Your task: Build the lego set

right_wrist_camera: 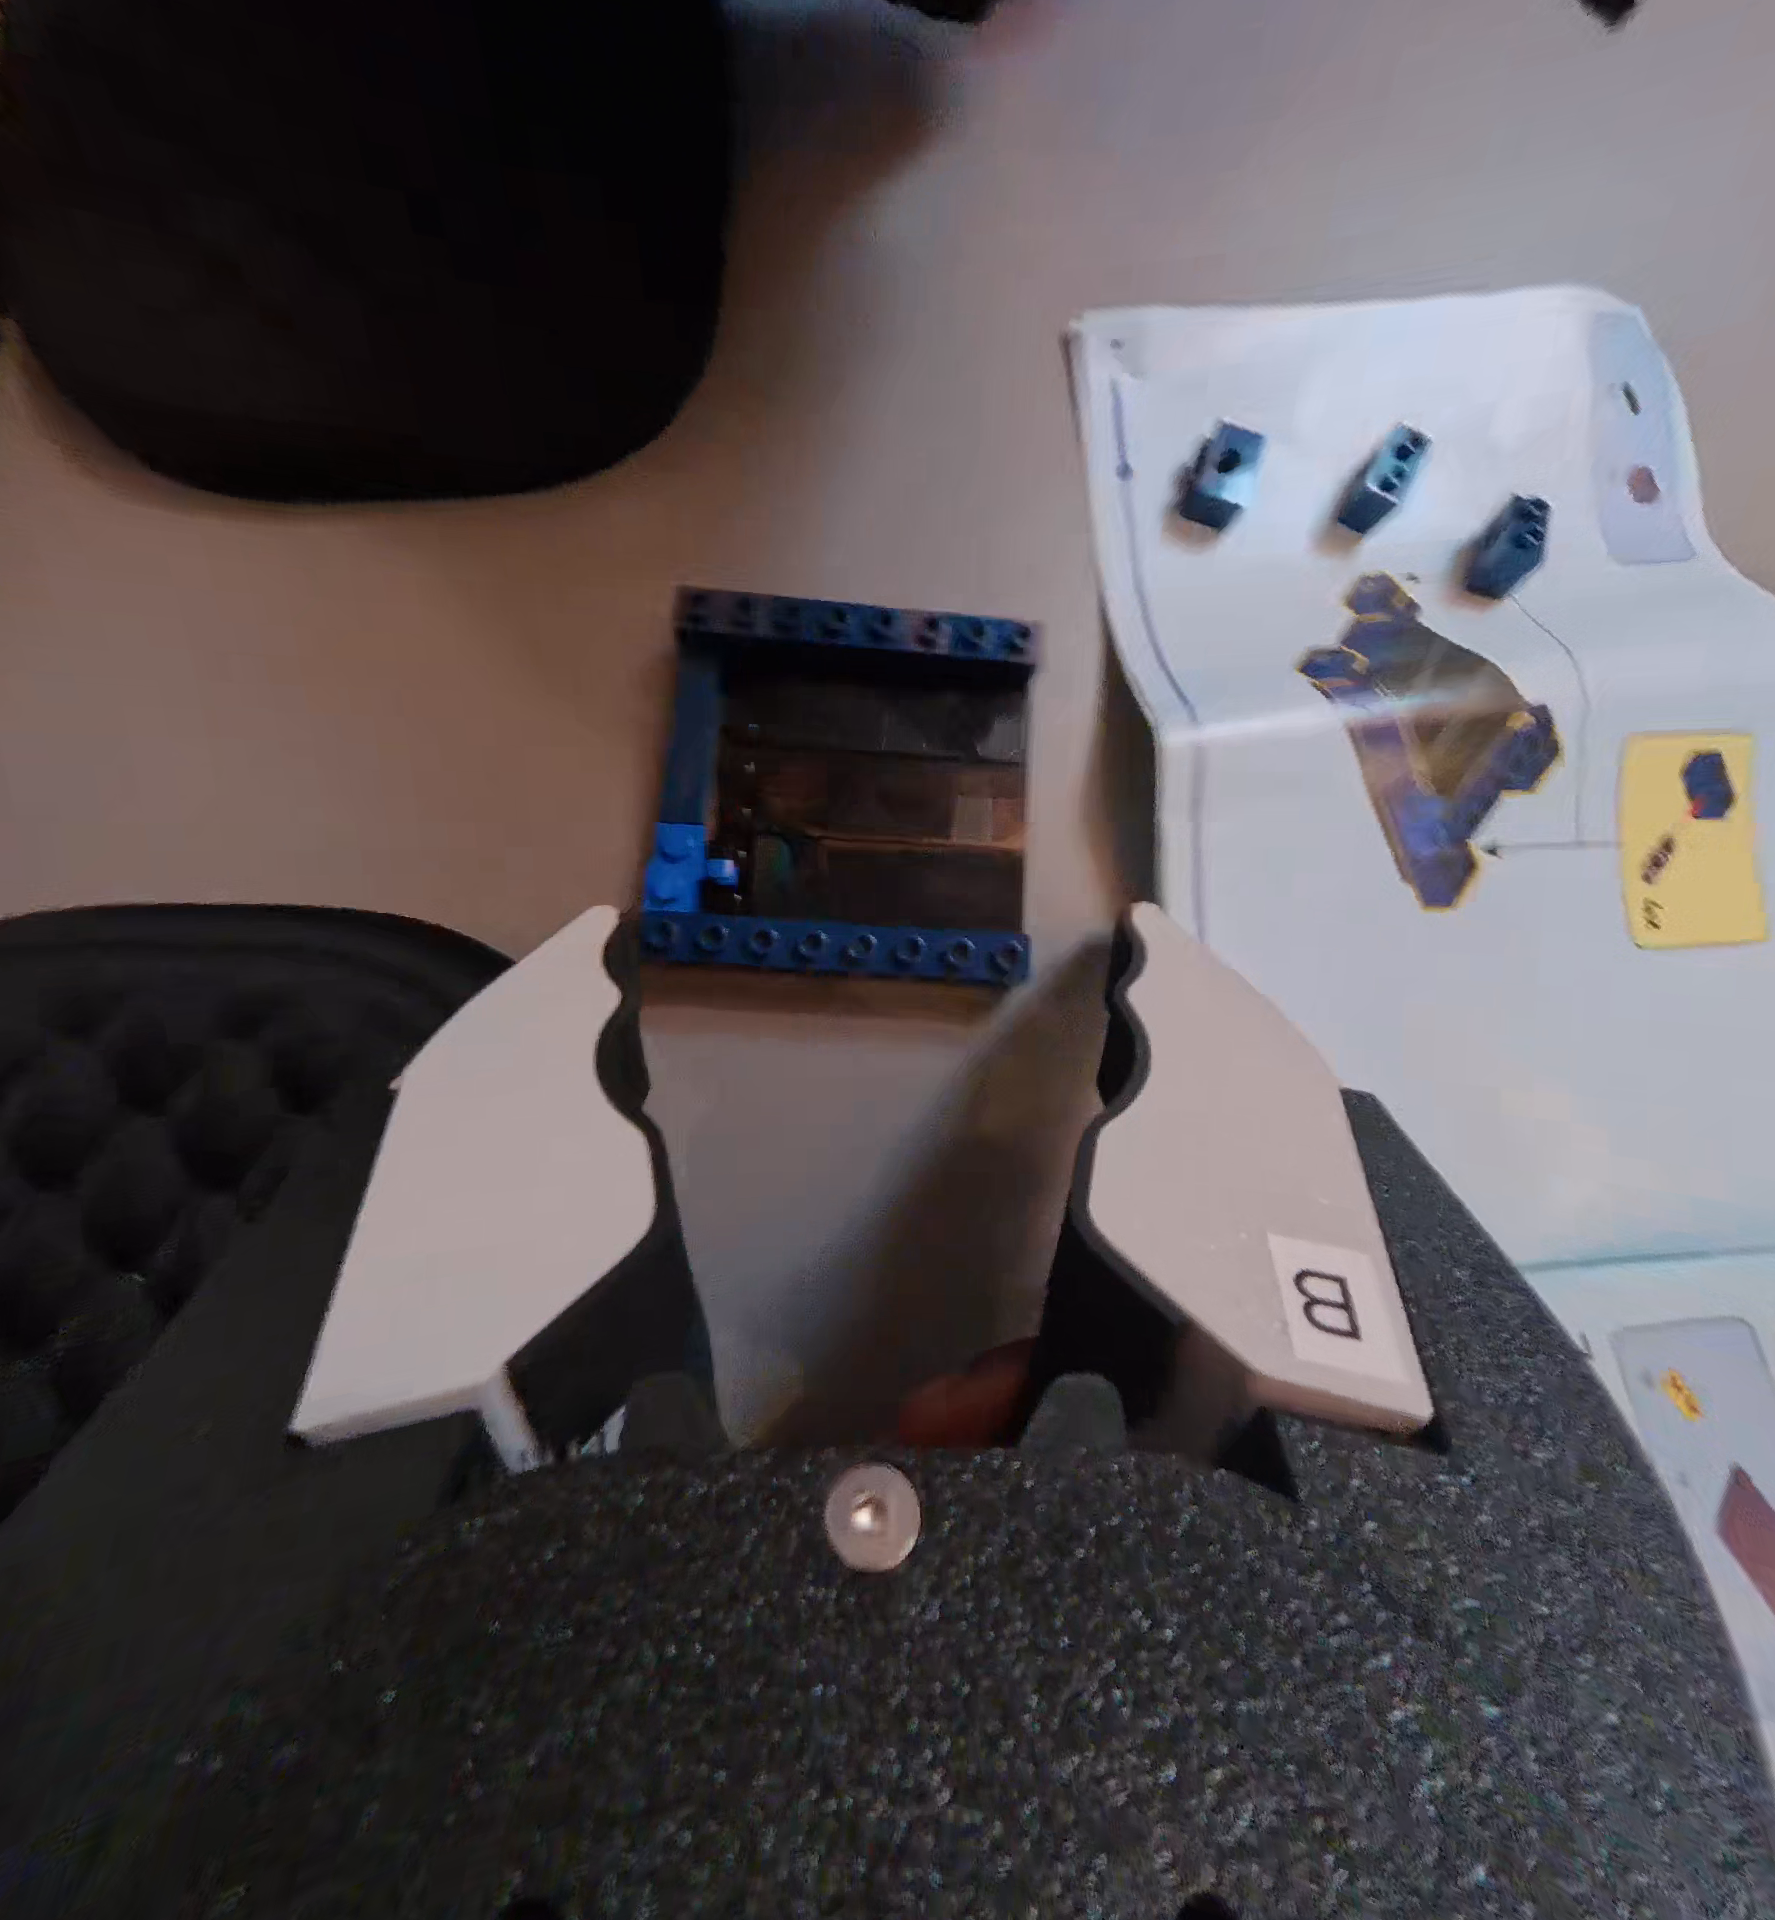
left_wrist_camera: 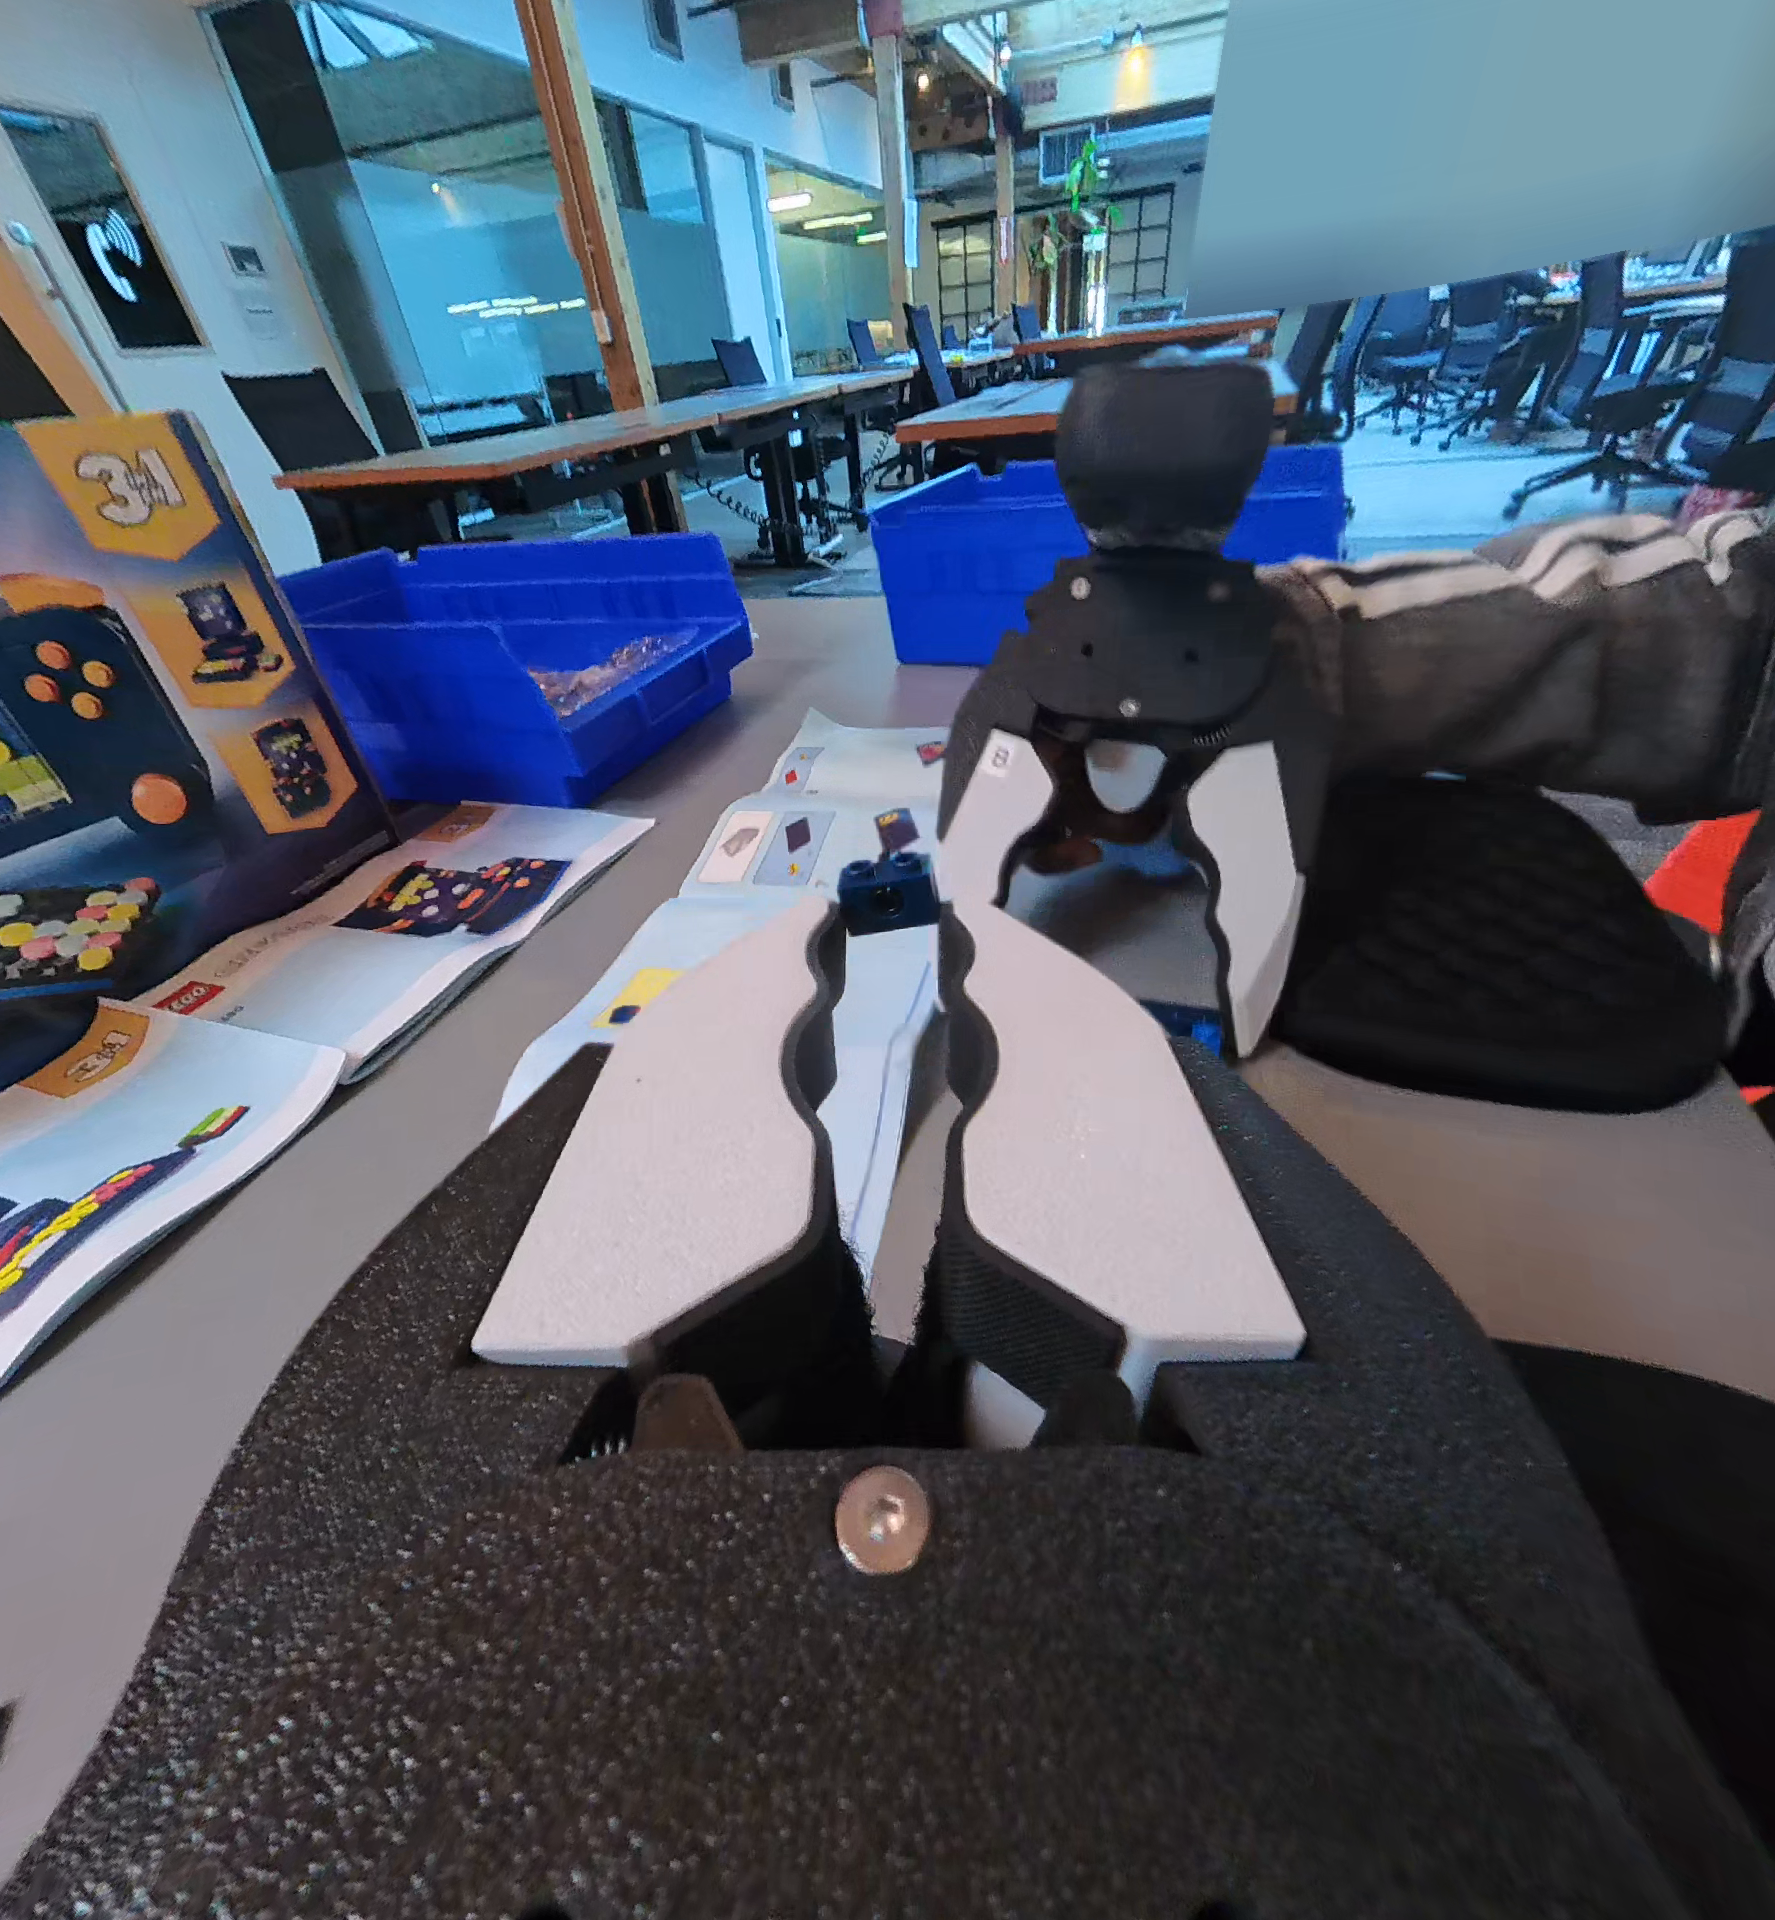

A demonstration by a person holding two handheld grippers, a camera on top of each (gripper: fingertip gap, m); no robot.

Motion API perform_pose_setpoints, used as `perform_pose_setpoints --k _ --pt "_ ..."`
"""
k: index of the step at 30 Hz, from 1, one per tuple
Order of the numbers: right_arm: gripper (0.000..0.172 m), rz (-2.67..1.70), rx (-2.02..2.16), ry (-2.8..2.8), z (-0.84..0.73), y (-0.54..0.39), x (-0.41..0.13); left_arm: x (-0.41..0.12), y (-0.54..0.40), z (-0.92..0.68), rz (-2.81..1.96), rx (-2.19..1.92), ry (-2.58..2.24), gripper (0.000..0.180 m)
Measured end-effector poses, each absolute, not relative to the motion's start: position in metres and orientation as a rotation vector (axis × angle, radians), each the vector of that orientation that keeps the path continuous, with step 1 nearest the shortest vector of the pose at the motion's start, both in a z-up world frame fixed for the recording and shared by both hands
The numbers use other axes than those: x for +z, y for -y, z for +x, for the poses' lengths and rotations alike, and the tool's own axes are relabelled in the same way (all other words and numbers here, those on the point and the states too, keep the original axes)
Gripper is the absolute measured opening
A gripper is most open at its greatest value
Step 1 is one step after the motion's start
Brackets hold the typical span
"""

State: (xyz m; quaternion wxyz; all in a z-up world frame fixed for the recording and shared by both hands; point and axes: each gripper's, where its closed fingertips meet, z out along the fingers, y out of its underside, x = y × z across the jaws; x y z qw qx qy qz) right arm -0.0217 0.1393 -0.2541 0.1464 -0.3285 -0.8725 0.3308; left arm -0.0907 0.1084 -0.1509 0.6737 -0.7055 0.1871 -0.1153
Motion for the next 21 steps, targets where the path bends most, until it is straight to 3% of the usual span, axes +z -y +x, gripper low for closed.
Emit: perform_pose_setpoints --k 2,5,9,12,15,21 --pt "0.092 -0.951 0.998 2.503 -0.025 -0.138 -0.246 -0.156 -0.109 -0.094 -1.608 -0.259 -0.426 0.016" --pt "0.082 -0.875 1.04 2.521 -0.026 -0.118 -0.241 -0.163 -0.109 -0.099 -1.645 -0.279 -0.426 0.016" --pt "0.087 -0.896 0.989 2.551 -0.034 -0.113 -0.255 -0.167 -0.109 -0.096 -1.656 -0.312 -0.439 0.016" --pt "0.069 -0.891 1.031 2.531 -0.04 -0.112 -0.254 -0.171 -0.109 -0.092 -1.677 -0.272 -0.498 0.016" --pt "0.069 -0.853 1.059 2.51 -0.04 -0.113 -0.253 -0.177 -0.109 -0.091 -1.704 -0.224 -0.55 0.016" --pt "0.068 -0.764 1.384 2.244 -0.044 -0.118 -0.207 -0.184 -0.108 -0.083 -1.732 -0.232 -0.599 0.016"
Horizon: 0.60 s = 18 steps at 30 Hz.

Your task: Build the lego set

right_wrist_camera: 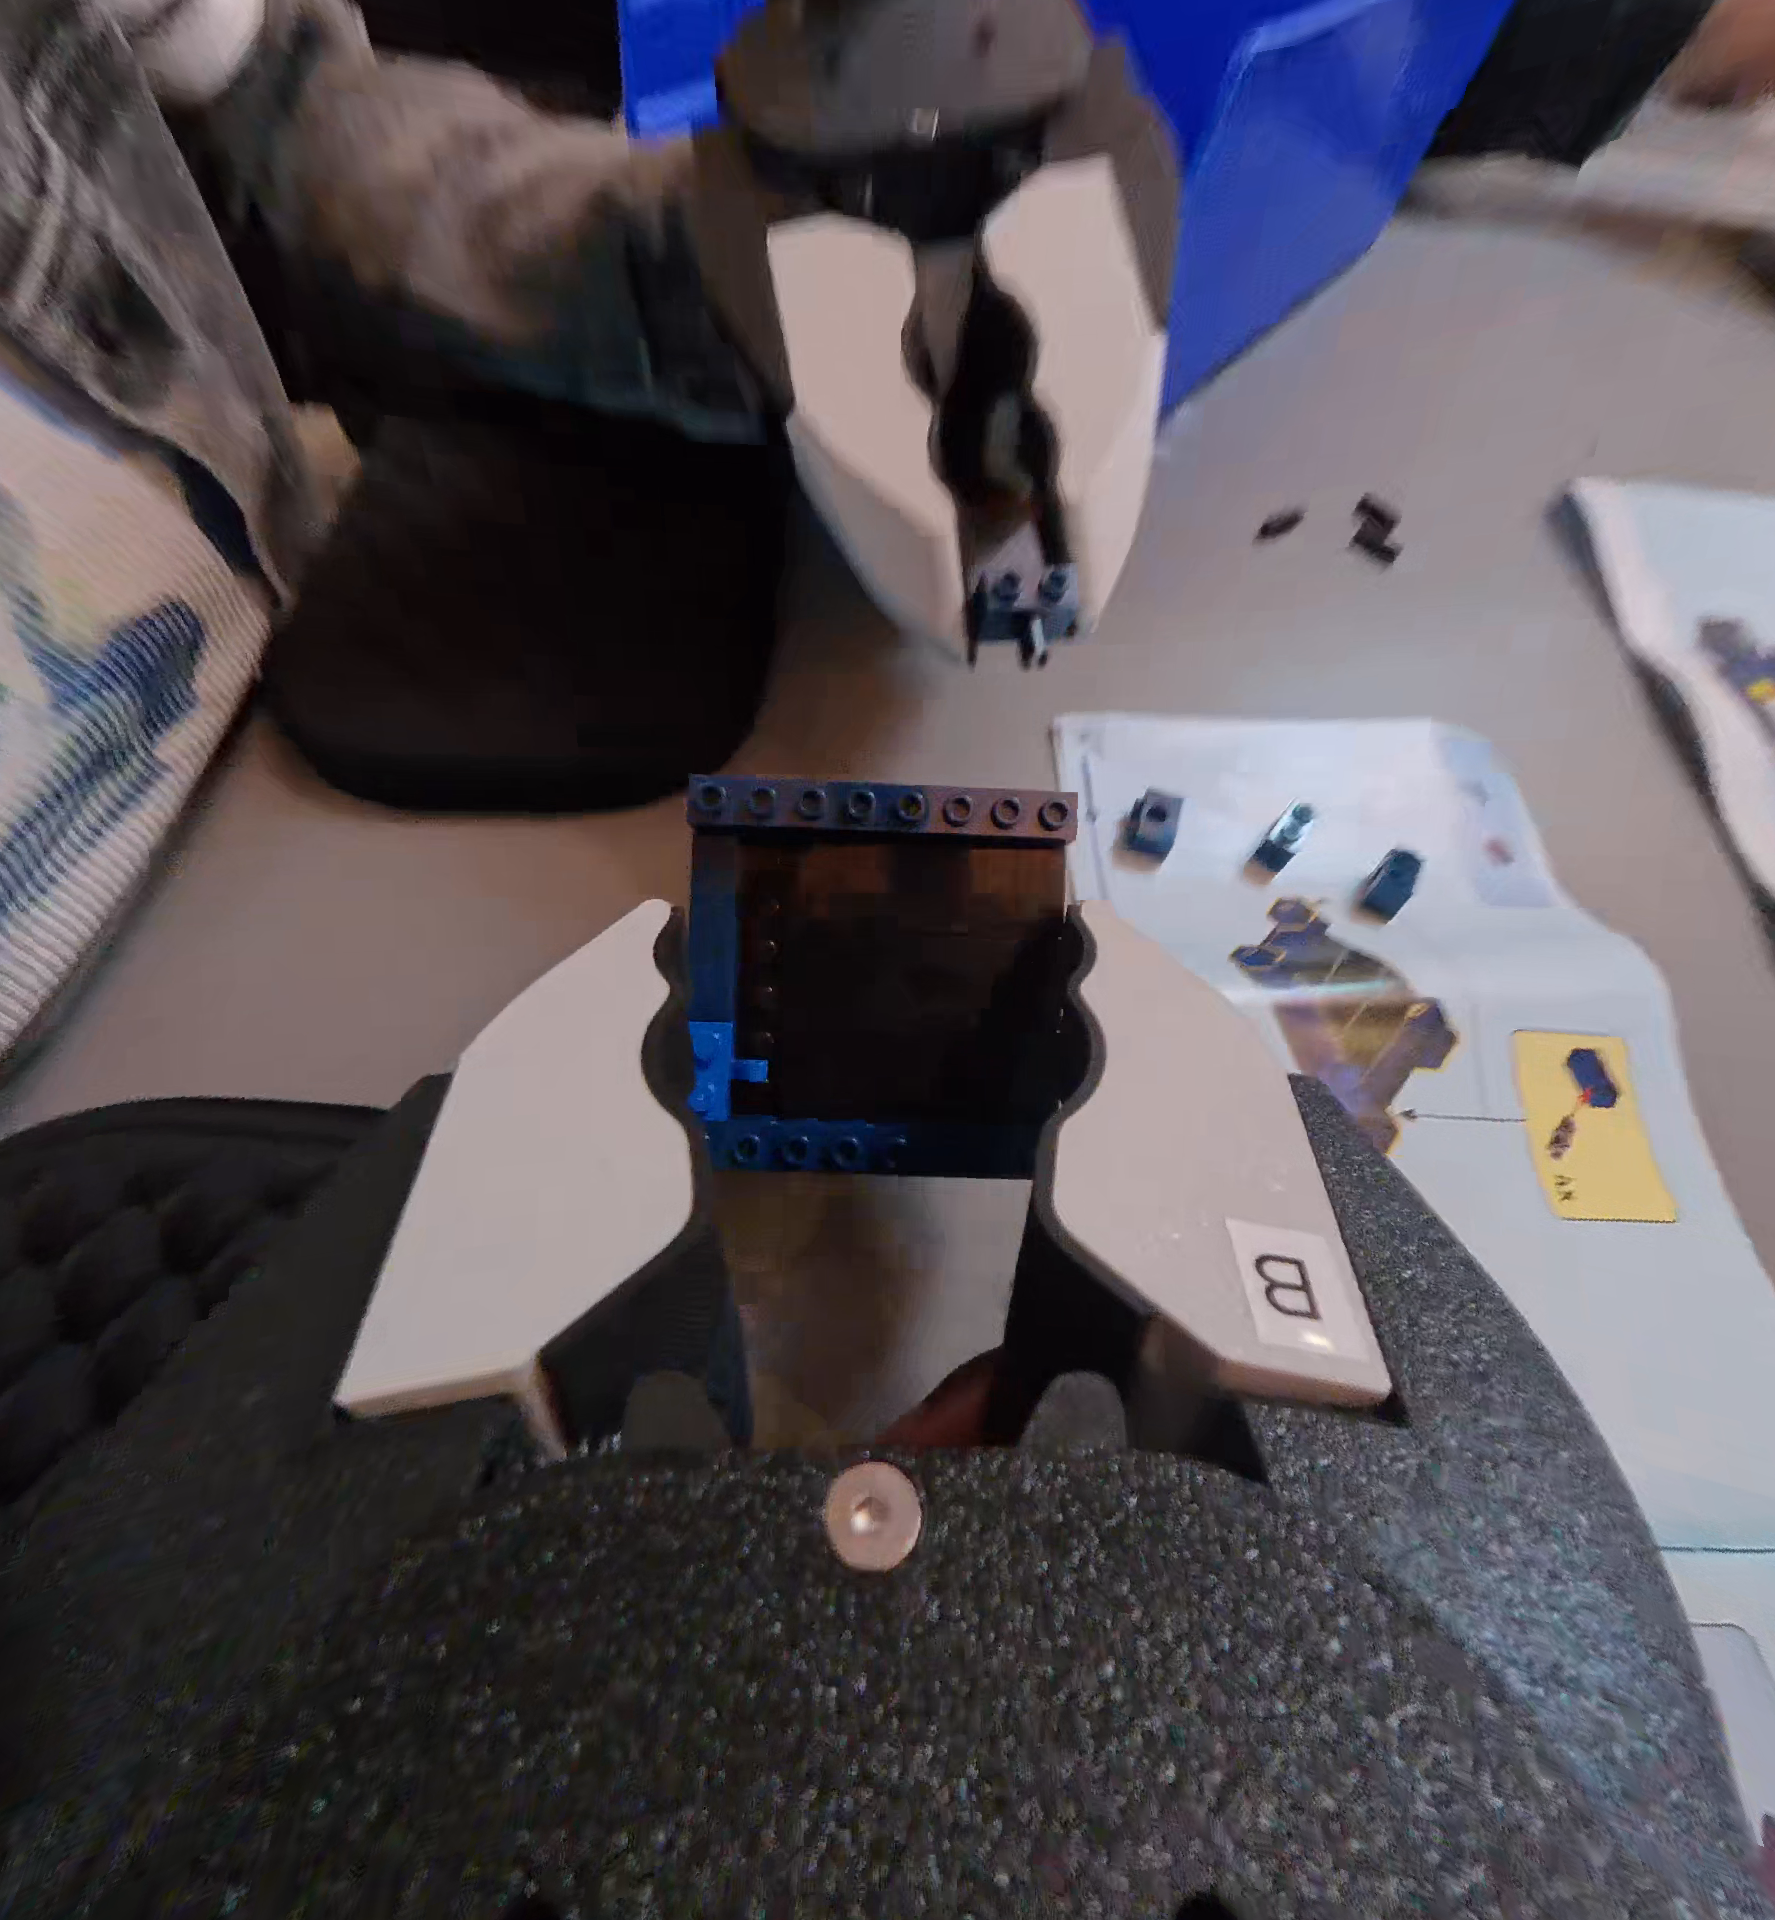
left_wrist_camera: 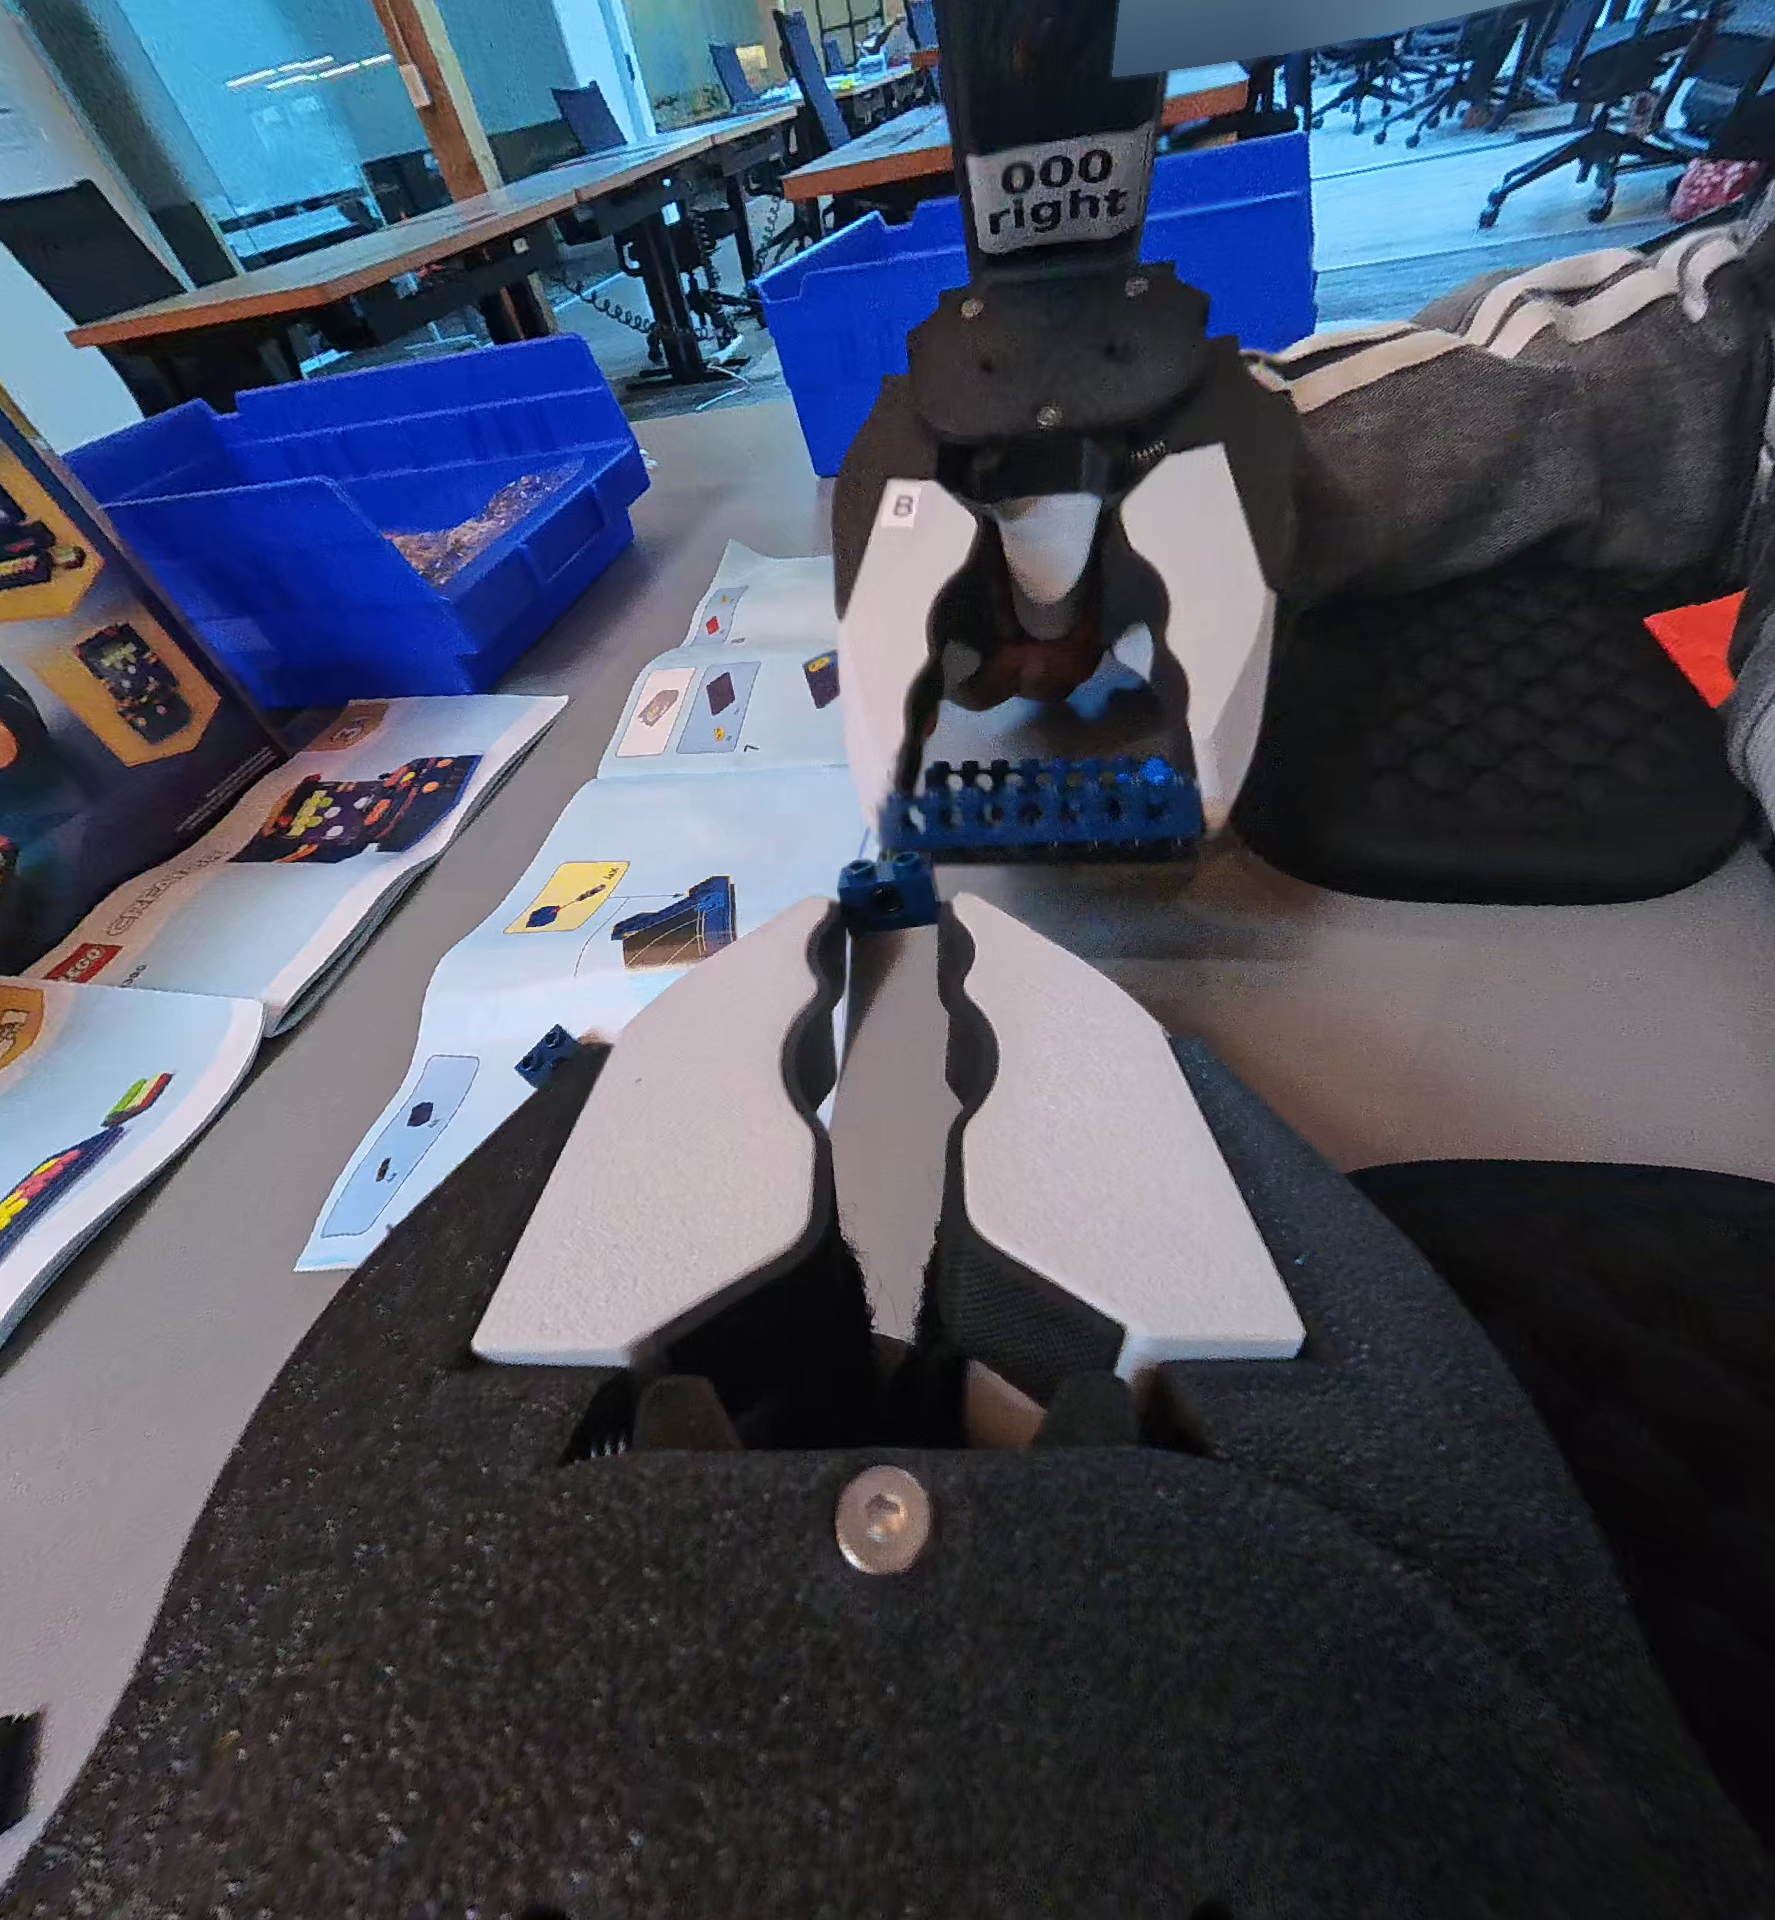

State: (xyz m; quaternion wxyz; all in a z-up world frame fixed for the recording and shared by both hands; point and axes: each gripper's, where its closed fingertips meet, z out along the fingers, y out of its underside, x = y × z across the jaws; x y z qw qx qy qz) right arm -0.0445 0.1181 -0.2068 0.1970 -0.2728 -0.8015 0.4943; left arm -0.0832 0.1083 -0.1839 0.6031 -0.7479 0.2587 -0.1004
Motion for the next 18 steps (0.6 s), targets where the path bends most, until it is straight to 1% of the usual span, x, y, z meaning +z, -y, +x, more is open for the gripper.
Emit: perform_pose_setpoints --k 3,18 --pt "0.068 -0.722 1.399 2.185 -0.045 -0.118 -0.198 -0.183 -0.108 -0.08 -1.726 -0.26 -0.602 0.016" --pt "0.068 -0.656 1.354 2.239 -0.044 -0.103 -0.204 -0.189 -0.107 -0.069 -1.724 -0.237 -0.692 0.016"
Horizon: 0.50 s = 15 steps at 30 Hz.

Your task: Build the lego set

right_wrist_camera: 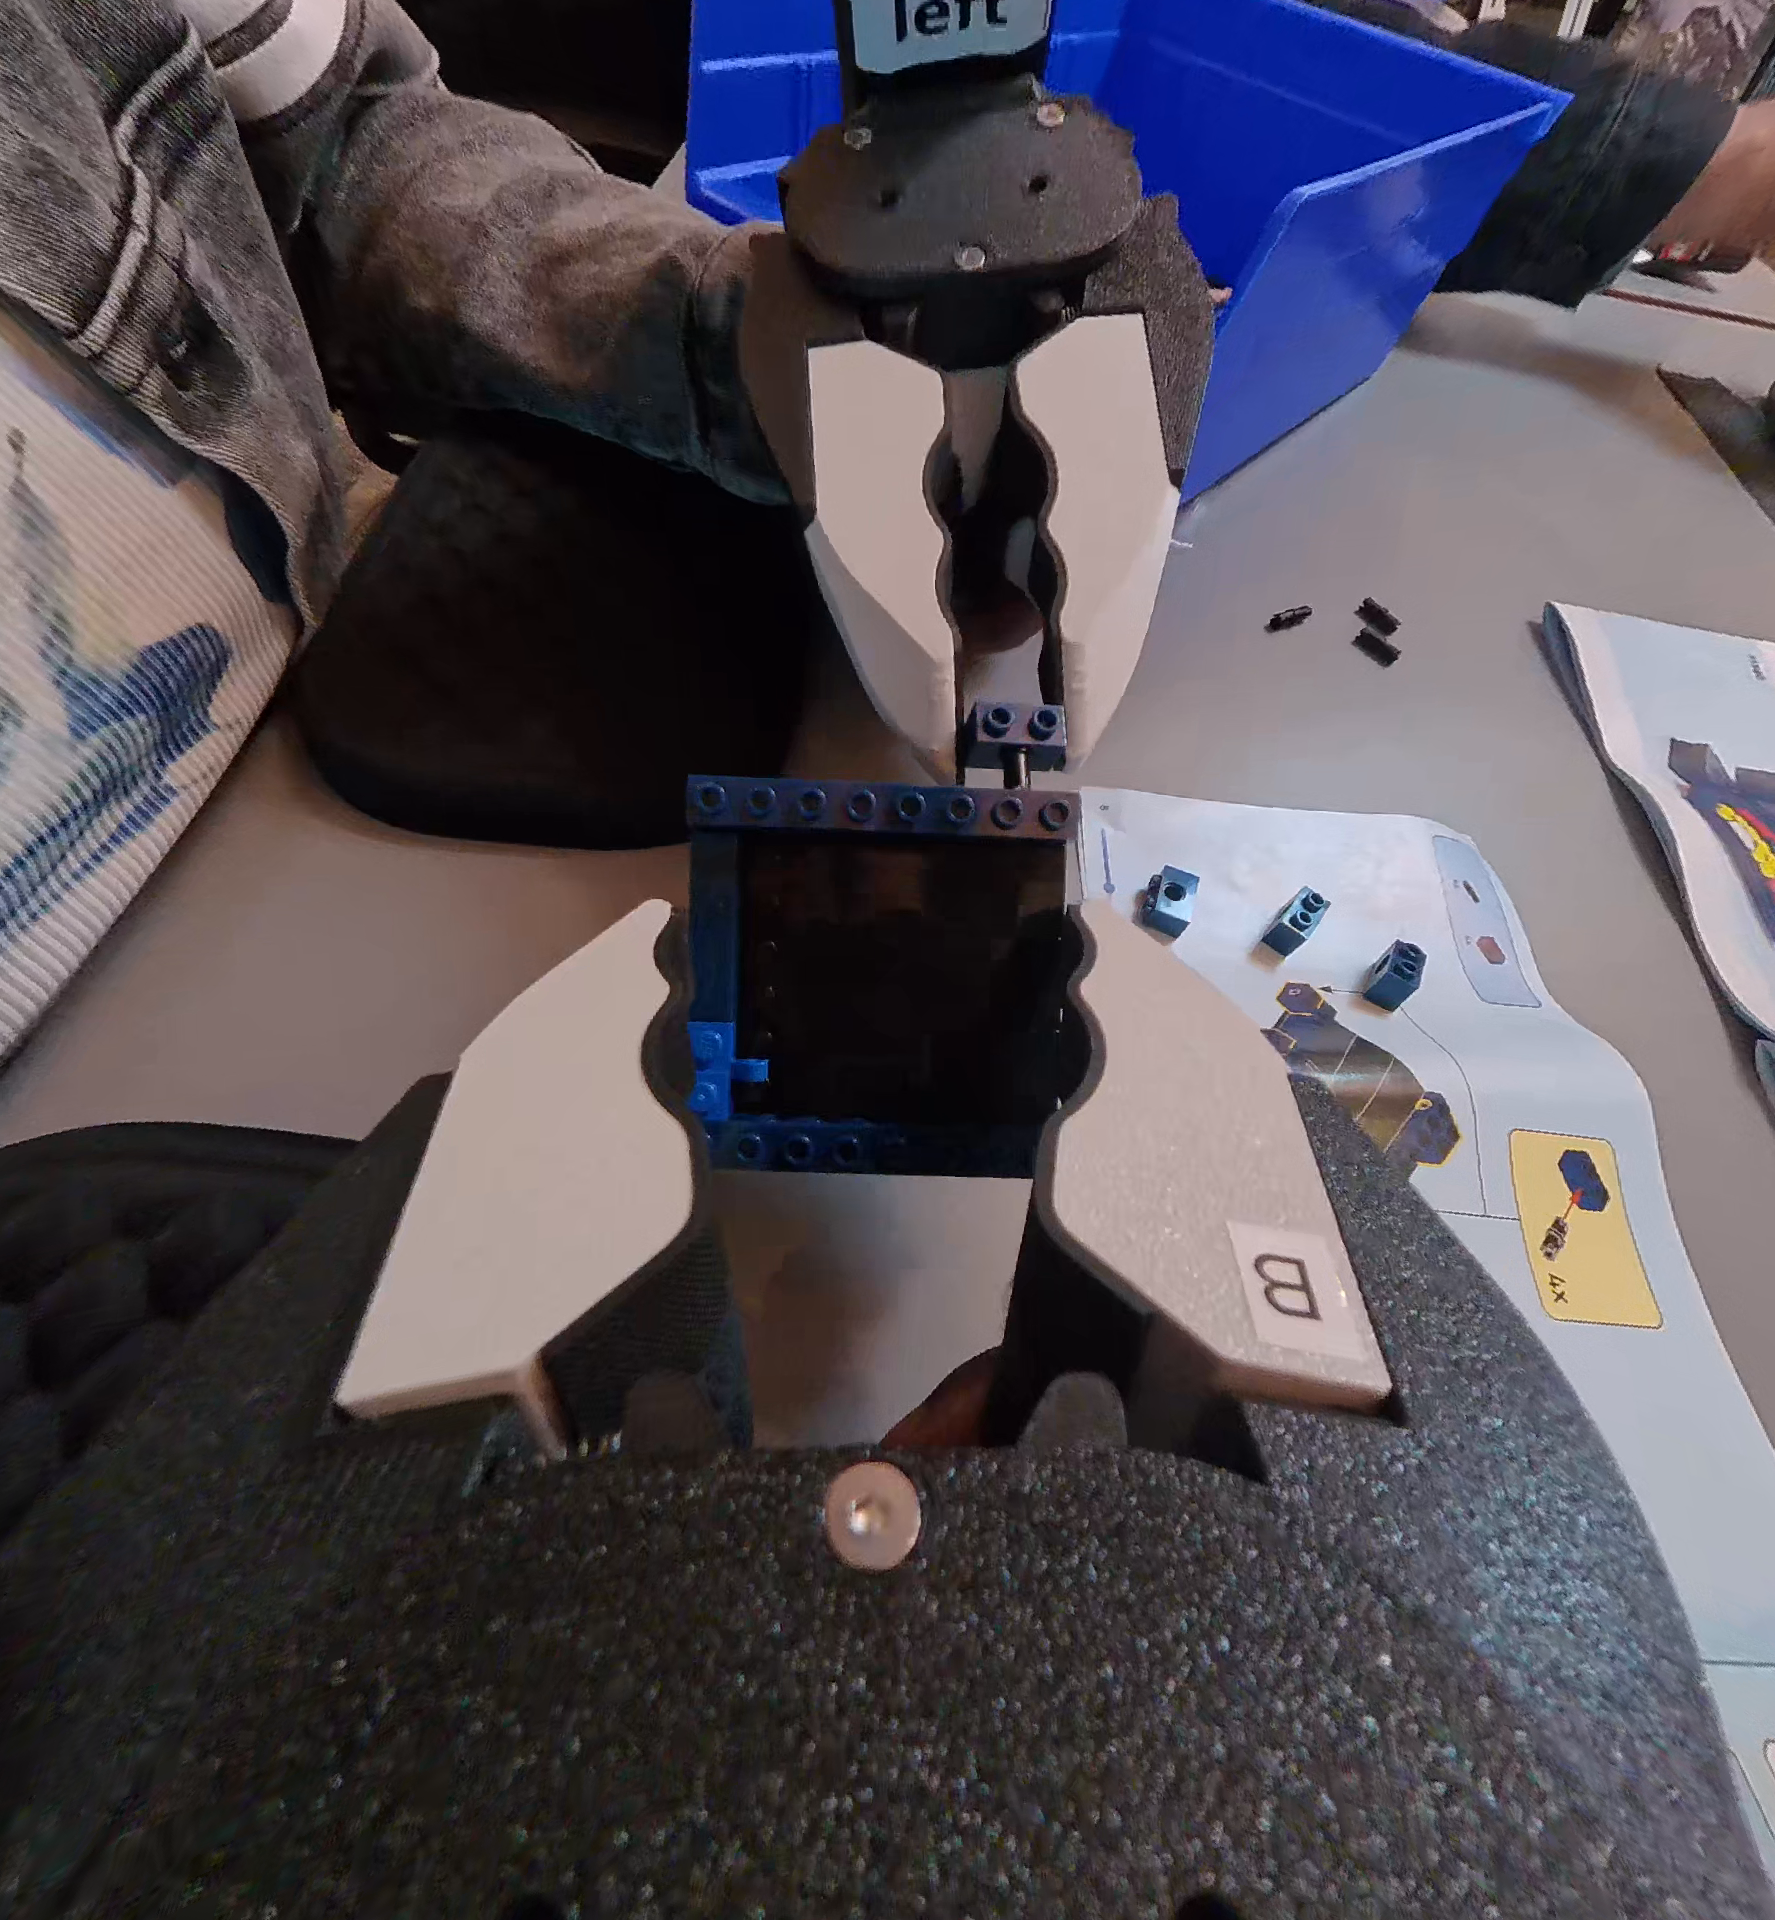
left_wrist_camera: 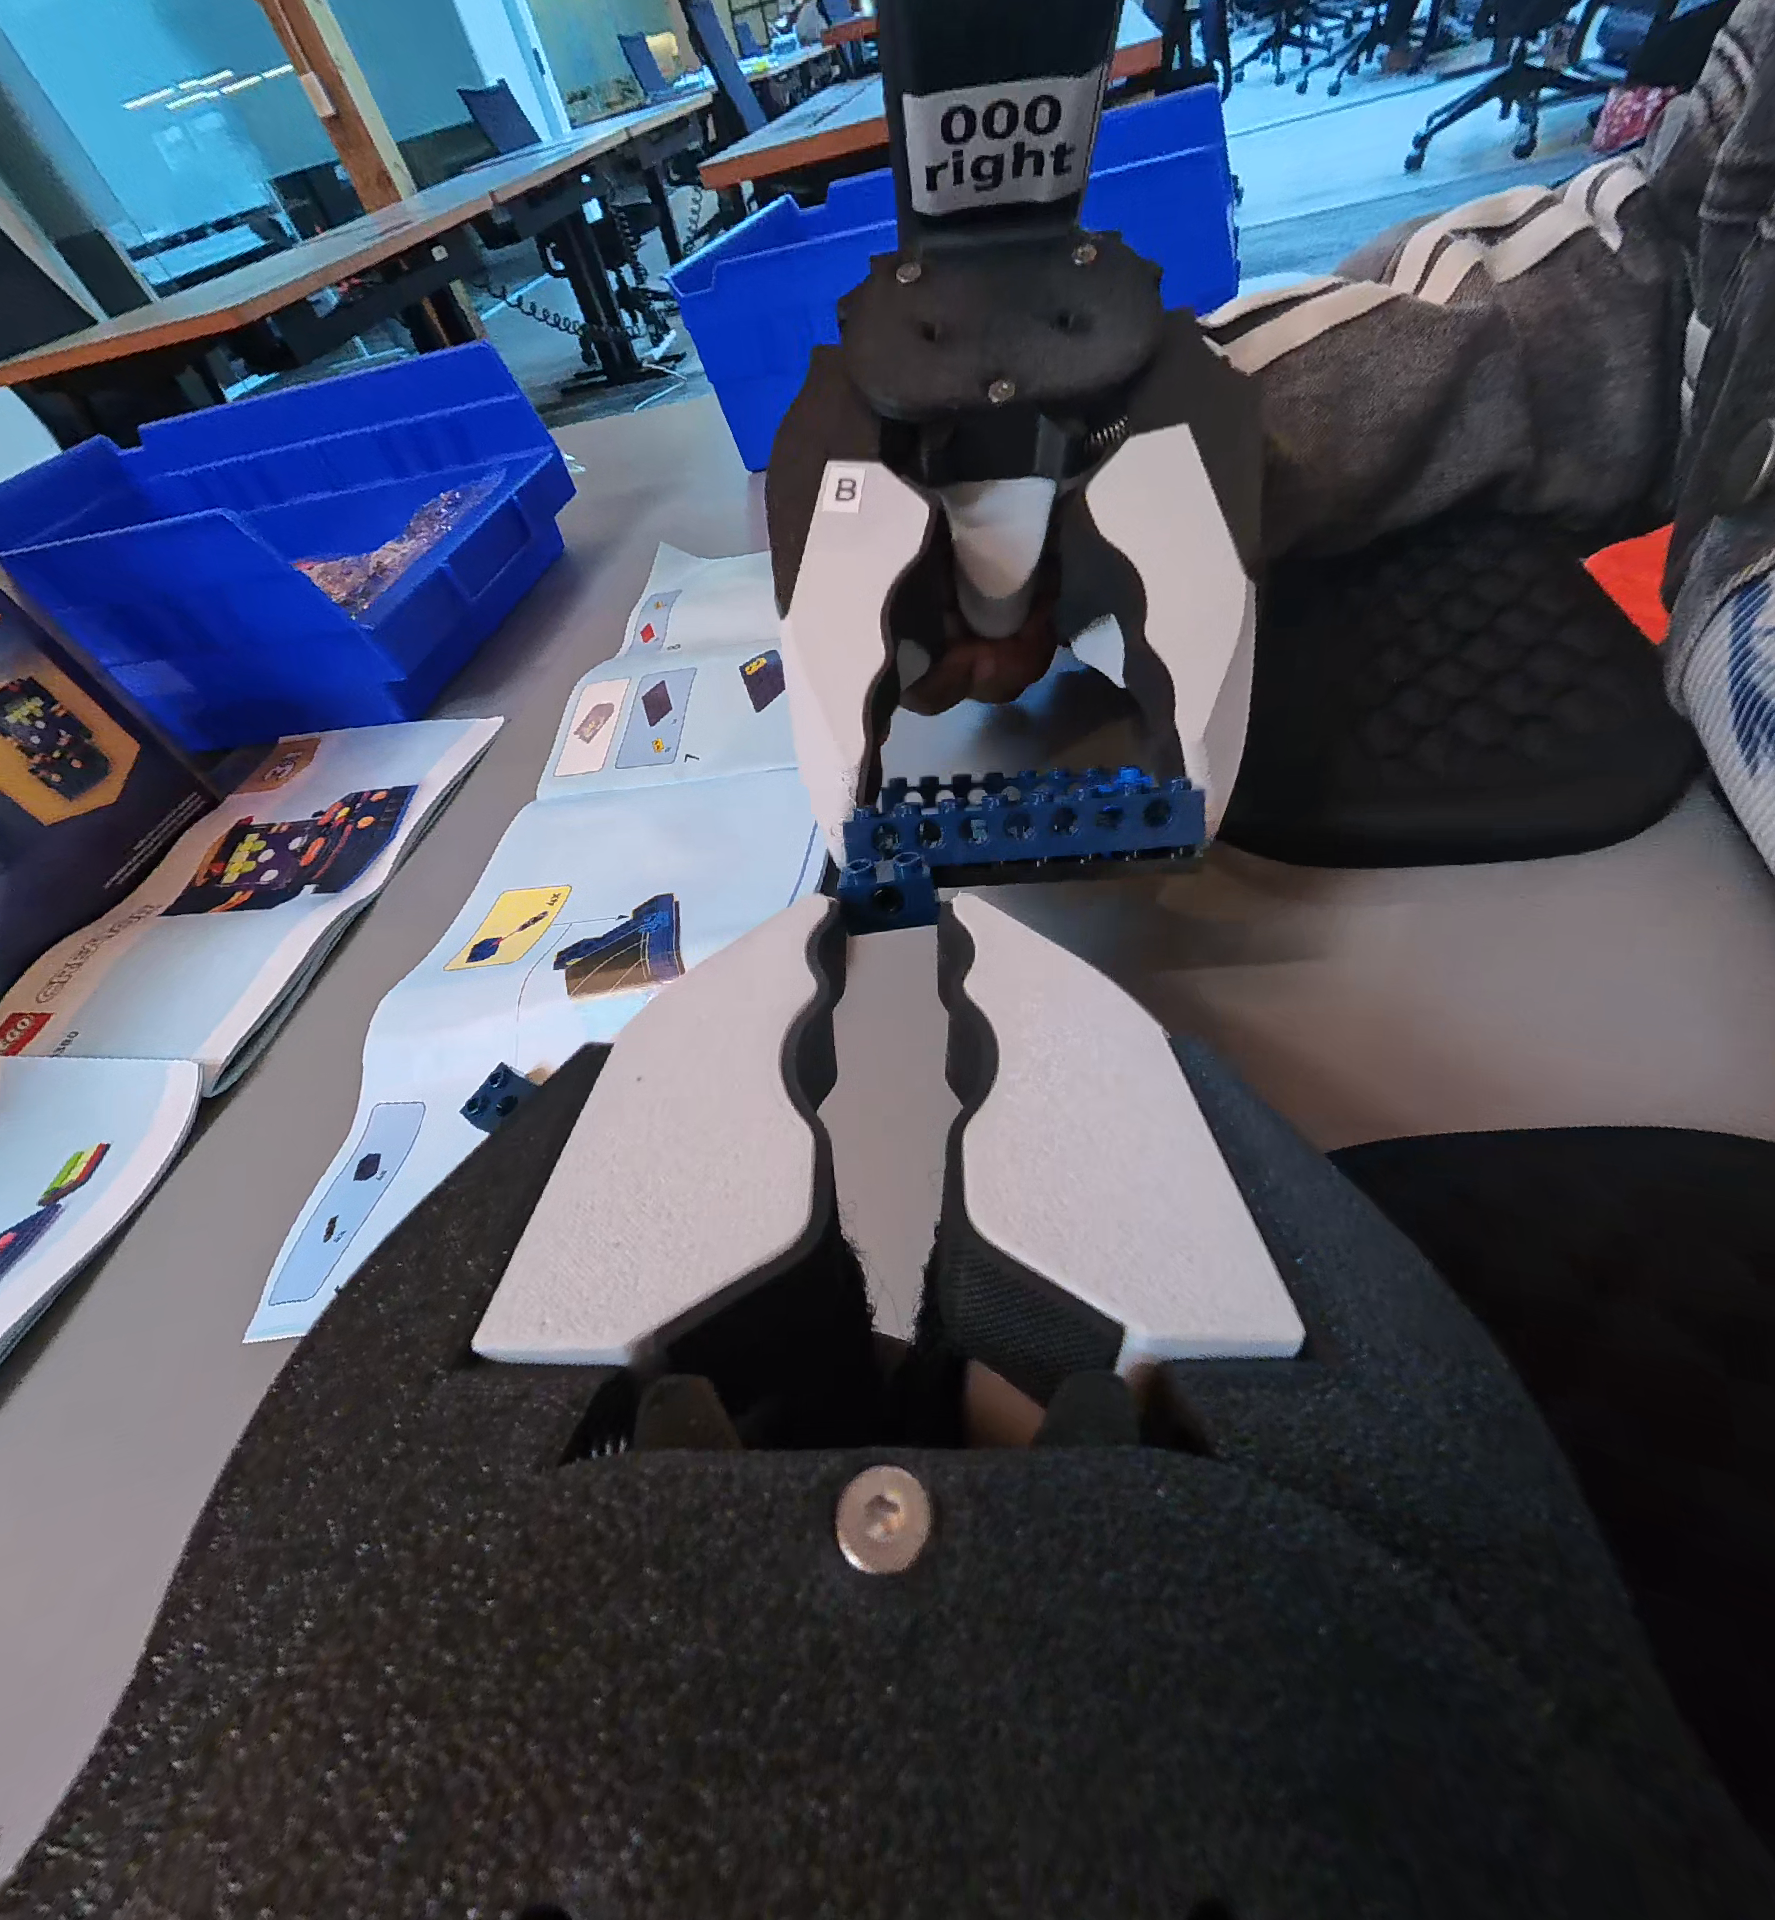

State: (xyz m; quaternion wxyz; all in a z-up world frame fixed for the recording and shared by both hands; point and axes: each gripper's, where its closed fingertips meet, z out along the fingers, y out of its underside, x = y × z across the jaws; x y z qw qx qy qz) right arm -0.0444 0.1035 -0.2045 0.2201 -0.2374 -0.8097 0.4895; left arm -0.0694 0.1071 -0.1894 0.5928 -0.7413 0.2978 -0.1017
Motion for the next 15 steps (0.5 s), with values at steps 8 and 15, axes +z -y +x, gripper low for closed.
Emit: perform_pose_setpoints --k 8,15 --pt "0.068 -0.658 1.26 2.285 -0.044 -0.105 -0.213 -0.197 -0.108 -0.07 -1.757 -0.17 -0.737 0.016" --pt "0.068 -0.656 1.188 2.325 -0.044 -0.105 -0.221 -0.205 -0.109 -0.07 -1.798 -0.132 -0.77 0.016"
